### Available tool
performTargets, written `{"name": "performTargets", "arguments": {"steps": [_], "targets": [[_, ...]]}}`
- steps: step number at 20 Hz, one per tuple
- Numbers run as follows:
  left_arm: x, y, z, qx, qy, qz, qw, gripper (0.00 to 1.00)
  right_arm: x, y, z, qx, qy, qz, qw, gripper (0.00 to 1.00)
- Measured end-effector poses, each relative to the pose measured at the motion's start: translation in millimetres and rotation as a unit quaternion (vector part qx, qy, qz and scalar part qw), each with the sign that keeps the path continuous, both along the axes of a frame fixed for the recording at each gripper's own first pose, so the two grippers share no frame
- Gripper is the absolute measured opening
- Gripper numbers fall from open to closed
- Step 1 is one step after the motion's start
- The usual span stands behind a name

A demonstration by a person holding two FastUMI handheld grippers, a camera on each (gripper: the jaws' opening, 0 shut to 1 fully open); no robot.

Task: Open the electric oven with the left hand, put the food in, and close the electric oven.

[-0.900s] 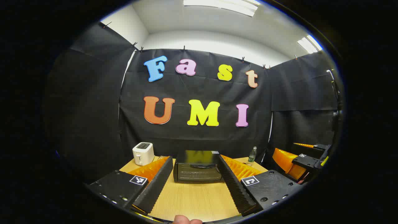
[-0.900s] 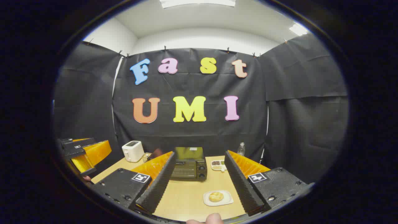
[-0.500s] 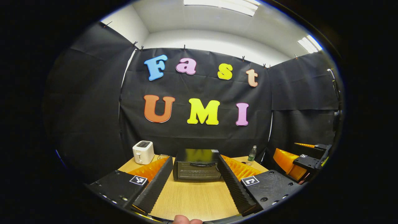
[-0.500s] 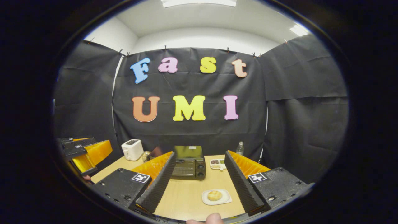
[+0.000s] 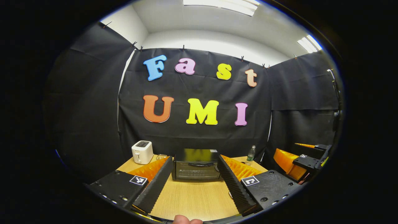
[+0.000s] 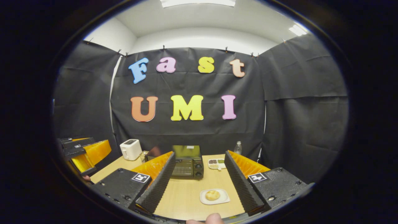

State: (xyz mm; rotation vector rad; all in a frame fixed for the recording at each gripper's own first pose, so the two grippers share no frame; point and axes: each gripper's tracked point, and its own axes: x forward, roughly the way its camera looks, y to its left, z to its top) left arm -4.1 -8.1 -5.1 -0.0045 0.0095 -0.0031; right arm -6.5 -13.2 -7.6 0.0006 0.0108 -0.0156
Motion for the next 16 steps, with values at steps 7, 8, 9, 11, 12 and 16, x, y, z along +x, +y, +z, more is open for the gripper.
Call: {"name": "performTargets", "arguments": {"steps": [7,8,9,11,12,16], "targets": [[11.6,-2.2,-5.7,-0.002,0.011,0.005,1.000,0.94,14.9,-3.7,-4.3,0.004,0.005,0.002,1.000,1.00],[13.5,-1.3,-7.2,-0.002,0.014,0.006,1.000,0.94,18.4,-5.8,-5.3,0.005,0.007,0.001,1.000,1.00],[18.0,-1.3,-9.3,-0.002,0.020,0.006,1.000,0.94,22.8,-7.3,-7.2,0.007,0.010,0.000,1.000,1.00],[27.6,-4.3,-15.3,-0.003,0.031,0.006,1.000,0.94,30.9,-12.7,-9.9,0.010,0.016,-0.003,1.000,1.00],[32.8,-5.8,-19.9,-0.002,0.037,0.005,0.999,0.94,35.4,-16.2,-10.2,0.010,0.019,-0.005,1.000,0.99],[67.4,-11.8,-34.5,-0.003,0.067,0.000,0.998,0.94,53.3,-39.6,-14.1,0.013,0.029,-0.023,0.999,0.99]]}}
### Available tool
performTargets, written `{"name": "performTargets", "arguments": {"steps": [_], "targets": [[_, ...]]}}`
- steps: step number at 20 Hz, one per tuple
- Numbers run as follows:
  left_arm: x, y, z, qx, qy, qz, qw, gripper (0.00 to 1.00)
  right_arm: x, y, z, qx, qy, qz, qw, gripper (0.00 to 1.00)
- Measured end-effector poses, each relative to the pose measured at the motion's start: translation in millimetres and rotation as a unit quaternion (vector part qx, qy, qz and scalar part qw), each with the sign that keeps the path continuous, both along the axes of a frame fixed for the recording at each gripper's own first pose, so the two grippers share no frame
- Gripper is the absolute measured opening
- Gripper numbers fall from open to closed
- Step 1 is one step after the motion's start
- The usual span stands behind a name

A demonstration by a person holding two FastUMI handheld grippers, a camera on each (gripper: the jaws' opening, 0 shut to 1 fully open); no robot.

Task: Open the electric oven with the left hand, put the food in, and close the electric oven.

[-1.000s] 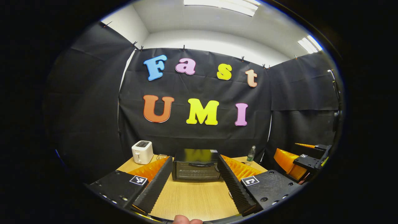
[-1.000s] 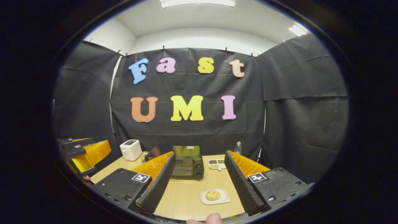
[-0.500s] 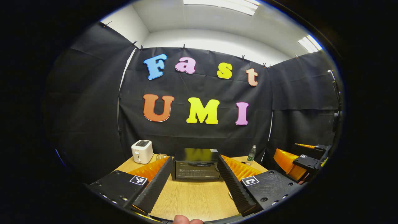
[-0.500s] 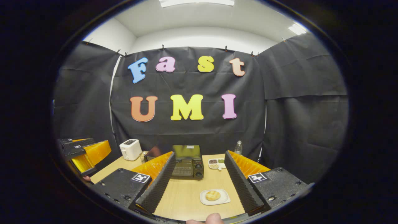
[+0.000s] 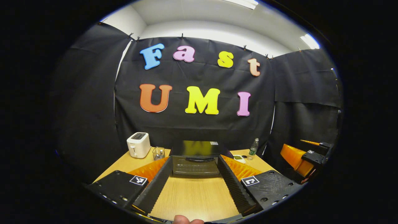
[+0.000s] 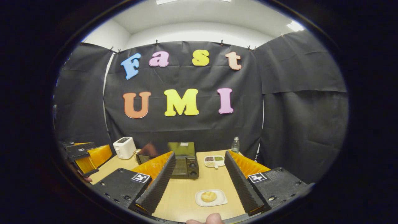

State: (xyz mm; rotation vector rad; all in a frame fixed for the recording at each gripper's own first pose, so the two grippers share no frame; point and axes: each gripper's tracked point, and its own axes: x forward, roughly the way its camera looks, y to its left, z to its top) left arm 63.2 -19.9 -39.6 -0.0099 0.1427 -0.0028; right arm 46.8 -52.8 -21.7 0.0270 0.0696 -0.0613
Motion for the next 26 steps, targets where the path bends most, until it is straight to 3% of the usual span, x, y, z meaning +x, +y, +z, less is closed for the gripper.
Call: {"name": "performTargets", "arguments": {"steps": [8,15,22,23,24,26], "targets": [[120.5,-13.2,-34.2,0.003,0.034,-0.017,0.999,0.94,32.5,-78.7,-13.2,-0.005,0.025,-0.068,0.997,1.00],[219.6,-19.5,-113.3,0.015,0.111,-0.011,0.994,0.95,51.4,-128.2,-32.0,-0.021,0.062,-0.110,0.992,1.00],[253.8,-3.9,-166.7,0.036,0.162,0.020,0.986,0.95,65.8,-141.1,-47.0,-0.018,0.088,-0.124,0.988,1.00],[254.7,-2.8,-167.9,0.041,0.161,0.020,0.986,0.85,68.0,-139.5,-48.2,-0.018,0.090,-0.123,0.988,1.00],[252.2,-1.8,-168.2,0.049,0.165,0.022,0.985,0.95,68.8,-136.9,-47.4,-0.017,0.091,-0.122,0.988,1.00],[245.1,-1.4,-170.3,0.048,0.176,0.028,0.983,0.96,69.8,-129.9,-47.1,-0.017,0.090,-0.118,0.989,1.00]]}}
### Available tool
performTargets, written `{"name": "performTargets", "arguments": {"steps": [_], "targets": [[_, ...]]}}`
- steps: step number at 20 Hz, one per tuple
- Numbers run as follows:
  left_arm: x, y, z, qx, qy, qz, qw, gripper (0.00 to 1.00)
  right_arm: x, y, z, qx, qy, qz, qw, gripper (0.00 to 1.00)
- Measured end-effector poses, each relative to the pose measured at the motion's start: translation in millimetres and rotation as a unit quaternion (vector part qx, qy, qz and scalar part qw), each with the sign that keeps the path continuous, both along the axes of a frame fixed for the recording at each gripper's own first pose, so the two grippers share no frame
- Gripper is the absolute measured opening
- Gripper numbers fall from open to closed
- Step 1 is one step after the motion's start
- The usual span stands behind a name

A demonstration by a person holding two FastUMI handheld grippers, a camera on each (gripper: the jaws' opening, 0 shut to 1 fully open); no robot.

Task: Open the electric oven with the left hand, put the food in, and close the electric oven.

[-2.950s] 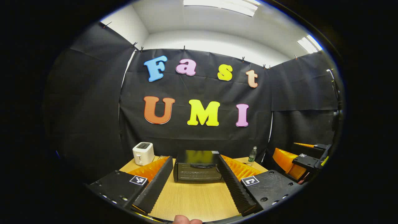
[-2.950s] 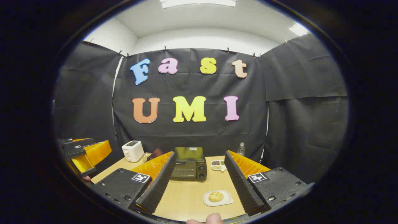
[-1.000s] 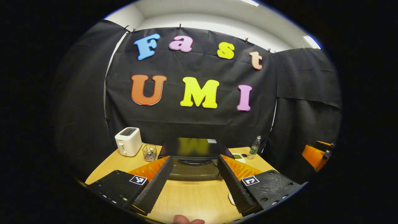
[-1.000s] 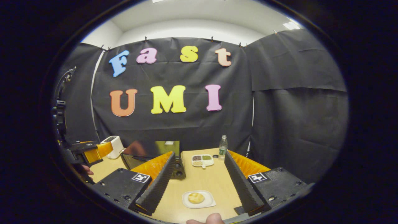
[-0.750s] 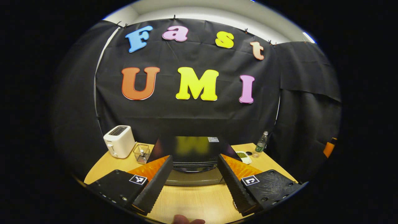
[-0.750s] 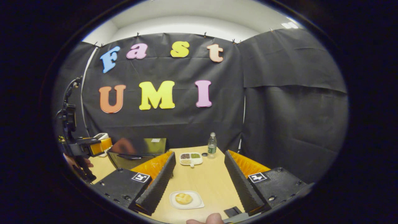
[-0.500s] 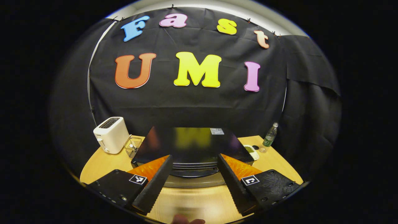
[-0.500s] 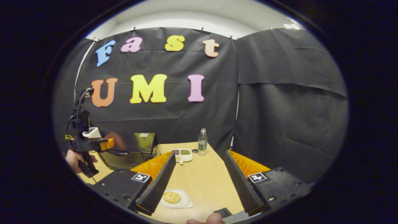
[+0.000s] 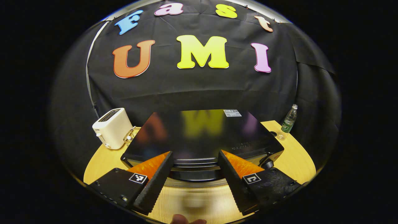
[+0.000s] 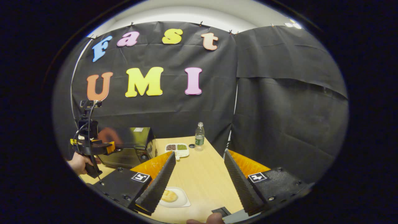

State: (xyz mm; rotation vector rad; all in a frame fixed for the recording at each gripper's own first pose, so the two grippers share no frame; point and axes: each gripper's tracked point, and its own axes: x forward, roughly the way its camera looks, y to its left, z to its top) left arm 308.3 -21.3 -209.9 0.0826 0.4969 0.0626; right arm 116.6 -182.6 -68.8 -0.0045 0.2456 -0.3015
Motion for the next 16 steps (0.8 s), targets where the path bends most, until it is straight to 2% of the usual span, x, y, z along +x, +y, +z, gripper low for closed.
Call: {"name": "performTargets", "arguments": {"steps": [3,7,9,10,11,16], "targets": [[-11.0,-3.6,-2.0,-0.006,0.000,0.001,1.000,0.96,-2.1,12.1,-1.0,0.003,-0.001,0.009,1.000,1.00],[-47.9,-6.5,-7.0,-0.004,0.024,-0.013,1.000,0.97,-12.9,24.6,3.4,0.001,-0.011,0.017,1.000,1.00],[-74.7,-7.7,-19.1,-0.004,0.042,-0.017,0.999,0.96,-19.6,26.9,2.8,0.002,-0.013,0.018,1.000,1.00],[-85.7,-7.2,-27.5,-0.020,0.059,-0.010,0.998,0.92,-23.3,28.2,1.2,0.005,-0.012,0.017,1.000,1.00],[-97.4,-6.5,-31.3,-0.023,0.061,-0.014,0.998,0.96,-26.9,28.8,-1.4,0.009,-0.009,0.017,1.000,1.00],[-130.1,-8.0,-61.5,-0.023,0.094,-0.017,0.995,0.96,-45.7,30.8,-13.5,0.013,0.006,0.013,1.000,1.00]]}}
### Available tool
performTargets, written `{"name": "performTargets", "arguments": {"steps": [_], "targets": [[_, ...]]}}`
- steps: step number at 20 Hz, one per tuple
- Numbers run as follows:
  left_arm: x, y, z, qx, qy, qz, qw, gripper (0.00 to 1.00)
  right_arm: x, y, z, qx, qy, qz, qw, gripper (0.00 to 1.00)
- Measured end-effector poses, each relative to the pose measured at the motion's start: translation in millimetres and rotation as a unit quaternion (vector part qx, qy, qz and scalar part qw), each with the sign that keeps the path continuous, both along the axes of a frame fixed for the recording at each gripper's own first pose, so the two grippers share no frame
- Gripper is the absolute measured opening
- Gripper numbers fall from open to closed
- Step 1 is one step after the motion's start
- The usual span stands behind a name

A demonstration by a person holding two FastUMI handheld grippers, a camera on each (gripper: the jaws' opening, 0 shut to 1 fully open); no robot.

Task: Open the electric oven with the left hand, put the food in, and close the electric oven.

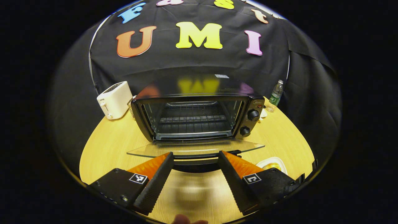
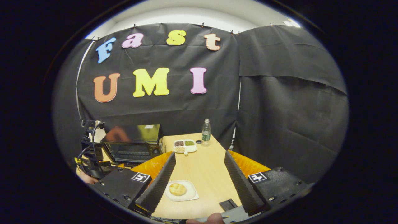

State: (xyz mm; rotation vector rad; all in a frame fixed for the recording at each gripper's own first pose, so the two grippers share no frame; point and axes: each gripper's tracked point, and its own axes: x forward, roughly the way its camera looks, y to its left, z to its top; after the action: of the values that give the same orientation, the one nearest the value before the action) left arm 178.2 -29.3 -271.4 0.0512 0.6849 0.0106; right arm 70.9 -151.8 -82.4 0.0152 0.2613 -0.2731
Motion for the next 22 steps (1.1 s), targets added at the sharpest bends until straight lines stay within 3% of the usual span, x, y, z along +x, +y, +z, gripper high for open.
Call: {"name": "performTargets", "arguments": {"steps": [4,9,10,11,16,22], "targets": [[-20.8,-0.9,-28.1,0.011,0.026,-0.010,1.000,0.96,-12.6,2.0,-12.5,-0.003,0.018,0.004,1.000,1.00],[-35.6,-0.5,-82.3,-0.027,0.086,0.007,0.996,0.94,-19.3,-0.3,-28.0,-0.003,0.037,0.011,0.999,1.00],[-38.4,2.7,-91.3,-0.030,0.098,0.014,0.995,0.85,-20.4,-0.7,-32.5,-0.003,0.043,0.012,0.999,1.00],[-38.6,3.1,-94.6,-0.031,0.104,0.016,0.994,0.94,-21.6,-0.9,-36.0,-0.003,0.049,0.014,0.999,1.00],[-41.0,5.1,-87.0,-0.028,0.089,0.012,0.996,0.93,-19.6,4.3,-48.3,0.010,0.060,0.026,0.998,1.00],[-57.8,12.6,-32.9,-0.034,0.035,0.014,0.999,0.93,-10.6,19.6,-71.4,0.033,0.070,0.049,0.996,1.00]]}}
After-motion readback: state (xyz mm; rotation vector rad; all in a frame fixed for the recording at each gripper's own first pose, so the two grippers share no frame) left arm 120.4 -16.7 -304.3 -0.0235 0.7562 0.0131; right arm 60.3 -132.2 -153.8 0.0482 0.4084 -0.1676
